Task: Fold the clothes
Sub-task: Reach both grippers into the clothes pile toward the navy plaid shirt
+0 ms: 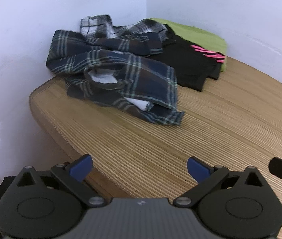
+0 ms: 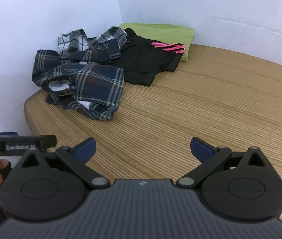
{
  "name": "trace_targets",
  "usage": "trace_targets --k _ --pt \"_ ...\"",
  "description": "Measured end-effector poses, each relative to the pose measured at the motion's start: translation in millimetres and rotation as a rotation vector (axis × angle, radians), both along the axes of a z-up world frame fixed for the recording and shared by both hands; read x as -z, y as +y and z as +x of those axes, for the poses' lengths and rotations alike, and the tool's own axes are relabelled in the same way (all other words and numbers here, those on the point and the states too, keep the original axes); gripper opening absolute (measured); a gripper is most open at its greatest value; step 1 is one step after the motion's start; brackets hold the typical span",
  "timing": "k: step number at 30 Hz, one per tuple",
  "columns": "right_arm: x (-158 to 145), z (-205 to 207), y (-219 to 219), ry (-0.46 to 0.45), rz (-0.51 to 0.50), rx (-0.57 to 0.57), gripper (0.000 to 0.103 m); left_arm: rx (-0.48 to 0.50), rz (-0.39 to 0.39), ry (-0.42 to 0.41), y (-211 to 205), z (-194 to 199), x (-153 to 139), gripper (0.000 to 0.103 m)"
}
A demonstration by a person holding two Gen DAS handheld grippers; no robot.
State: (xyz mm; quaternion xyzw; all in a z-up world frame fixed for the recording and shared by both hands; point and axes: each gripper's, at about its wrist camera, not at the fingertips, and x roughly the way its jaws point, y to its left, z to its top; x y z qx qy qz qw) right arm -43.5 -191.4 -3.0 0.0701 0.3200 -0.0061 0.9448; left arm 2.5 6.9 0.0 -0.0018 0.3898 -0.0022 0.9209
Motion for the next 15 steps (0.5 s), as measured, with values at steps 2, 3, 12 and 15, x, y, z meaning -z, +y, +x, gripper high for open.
trace_targets --k 2,3,12,15 --pt "-1 0 -2 -0.002 0.028 -0.018 0.103 -0.005 -0.008 0.013 8 3 0 0.103" --pt "-2 1 -4 -0.001 0.041 -0.029 0.103 -0.007 -0.013 0.019 13 5 0 0.103" --pt "8 83 -17 0.076 0.086 -0.156 0.103 -0.132 0.083 0.112 17 68 16 0.103" --pt "14 102 -8 0.099 0.104 -0.2 0.103 -0.165 0.073 0.129 32 81 19 0.103"
